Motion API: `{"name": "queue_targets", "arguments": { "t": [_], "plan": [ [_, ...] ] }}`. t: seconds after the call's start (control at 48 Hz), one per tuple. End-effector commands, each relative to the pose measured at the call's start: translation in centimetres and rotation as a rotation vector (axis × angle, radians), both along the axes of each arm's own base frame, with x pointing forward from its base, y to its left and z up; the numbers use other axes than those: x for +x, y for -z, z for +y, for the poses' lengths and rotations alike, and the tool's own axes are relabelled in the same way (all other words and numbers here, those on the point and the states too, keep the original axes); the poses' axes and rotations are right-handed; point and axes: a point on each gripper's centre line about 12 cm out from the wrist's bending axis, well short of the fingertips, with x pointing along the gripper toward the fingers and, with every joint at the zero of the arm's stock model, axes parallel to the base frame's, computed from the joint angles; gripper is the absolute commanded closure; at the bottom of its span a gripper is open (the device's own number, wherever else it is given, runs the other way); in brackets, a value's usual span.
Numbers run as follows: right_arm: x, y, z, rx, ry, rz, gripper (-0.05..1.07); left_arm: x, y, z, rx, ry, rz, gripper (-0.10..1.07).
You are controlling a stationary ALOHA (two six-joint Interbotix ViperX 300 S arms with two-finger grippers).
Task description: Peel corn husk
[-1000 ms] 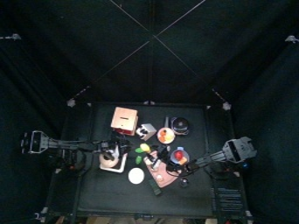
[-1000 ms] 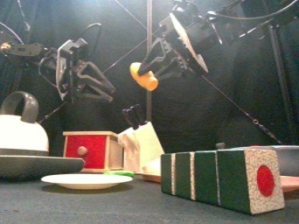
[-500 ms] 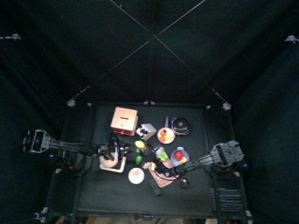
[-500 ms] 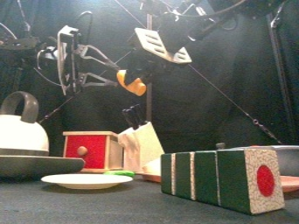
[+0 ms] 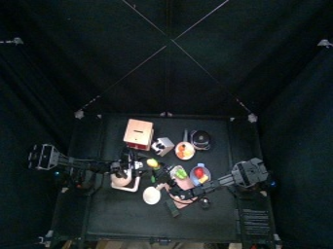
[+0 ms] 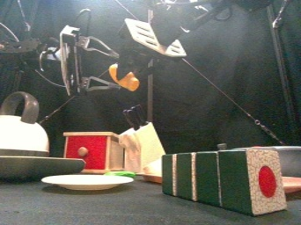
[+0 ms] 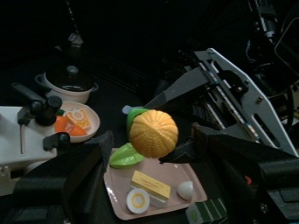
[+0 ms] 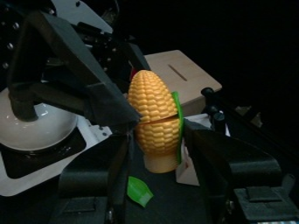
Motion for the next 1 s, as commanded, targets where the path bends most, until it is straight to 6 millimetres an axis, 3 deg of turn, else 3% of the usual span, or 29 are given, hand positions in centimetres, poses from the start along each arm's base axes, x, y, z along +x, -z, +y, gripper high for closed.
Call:
{"name": "queue_targets", "arguments": {
  "t": [0.0, 0.396, 0.729, 0.854, 0.979],
  "plan": [
    [0.25, -1.94, 0.15, 0.006, -0.006, -0.049, 0.46, 0.71, -0.62, -0.01, 0.001, 0.000, -0.025, -0.06],
    [0.22, -1.87, 0.14, 0.006, -0.005, -0.047, 0.45, 0.76, -0.45, 0.18, -0.012, -0.016, -0.020, -0.02],
    [0.22, -1.88, 0.21, 0.000, -0.010, -0.047, 0.44, 0.75, -0.45, 0.24, -0.015, -0.018, -0.020, 0.28],
    [0.24, -1.96, 0.36, -0.002, -0.014, -0.049, 0.35, 0.65, -0.28, 0.28, -0.015, -0.020, -0.014, 0.35],
    [0.16, -1.75, 0.58, 0.003, -0.019, -0.044, 0.18, 0.63, -0.33, 0.33, -0.014, -0.021, -0.016, 0.36]
  ]
}}
